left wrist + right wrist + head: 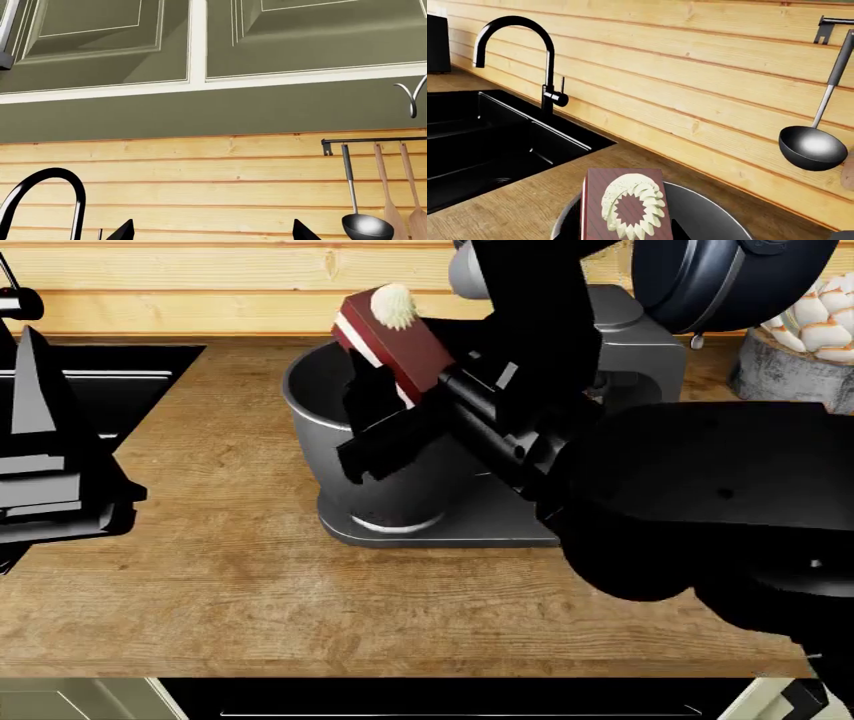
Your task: Place the cake in the stand mixer bowl.
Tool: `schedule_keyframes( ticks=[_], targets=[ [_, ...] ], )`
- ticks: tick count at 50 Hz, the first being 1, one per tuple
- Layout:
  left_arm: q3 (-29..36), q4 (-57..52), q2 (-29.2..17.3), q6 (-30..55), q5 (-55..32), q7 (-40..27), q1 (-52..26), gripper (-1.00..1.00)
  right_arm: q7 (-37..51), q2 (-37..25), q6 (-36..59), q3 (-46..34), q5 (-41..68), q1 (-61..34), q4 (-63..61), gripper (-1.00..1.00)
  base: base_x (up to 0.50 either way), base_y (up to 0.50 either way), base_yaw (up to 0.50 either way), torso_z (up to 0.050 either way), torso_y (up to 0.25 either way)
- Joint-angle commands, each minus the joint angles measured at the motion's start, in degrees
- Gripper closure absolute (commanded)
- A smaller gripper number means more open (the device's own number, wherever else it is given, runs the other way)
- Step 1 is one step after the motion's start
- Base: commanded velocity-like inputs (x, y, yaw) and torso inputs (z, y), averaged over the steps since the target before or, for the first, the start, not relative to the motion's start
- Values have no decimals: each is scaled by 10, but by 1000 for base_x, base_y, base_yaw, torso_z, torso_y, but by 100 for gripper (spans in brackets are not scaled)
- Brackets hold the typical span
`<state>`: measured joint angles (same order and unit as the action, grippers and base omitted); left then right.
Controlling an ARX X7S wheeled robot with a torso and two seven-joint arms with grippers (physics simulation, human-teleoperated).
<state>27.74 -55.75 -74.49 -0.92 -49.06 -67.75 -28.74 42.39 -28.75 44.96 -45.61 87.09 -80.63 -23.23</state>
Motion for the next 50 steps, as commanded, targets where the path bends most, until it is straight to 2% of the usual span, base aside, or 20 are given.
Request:
schedule_keyframes(
  ticks=[1,3,4,5,9,23,36,37,50],
  targets=[
    [-11,6,9,-9,9,11,4,-100,-37,20,-12,18,-32,-7,40,100,0,0,0,0,0],
    [-11,6,9,-9,9,11,5,-100,-37,20,-12,17,-32,-7,40,100,0,0,0,0,0],
    [-11,6,7,-12,11,11,9,-100,-78,50,-38,12,-72,-12,126,100,0,0,0,0,0],
    [-11,6,6,-13,12,11,10,-100,-86,56,-40,8,-79,-15,157,100,0,0,0,0,0],
    [-11,7,6,-16,13,10,13,-100,-102,68,-43,0,-91,-17,185,100,0,0,0,0,0],
    [-16,11,-5,-32,16,6,27,-100,-128,95,-58,-12,-118,-24,250,100,0,0,0,0,1],
    [-18,10,-2,-28,12,7,23,-100,-128,92,-49,-17,-110,-20,248,100,0,0,0,0,1],
    [-18,10,-1,-26,12,7,22,-100,-127,91,-47,-19,-111,-19,248,-100,0,0,0,0,0],
    [-16,9,1,-24,15,9,24,-100,-123,85,-44,-18,-102,-13,232,-100,0,0,0,0,0]
  ],
)
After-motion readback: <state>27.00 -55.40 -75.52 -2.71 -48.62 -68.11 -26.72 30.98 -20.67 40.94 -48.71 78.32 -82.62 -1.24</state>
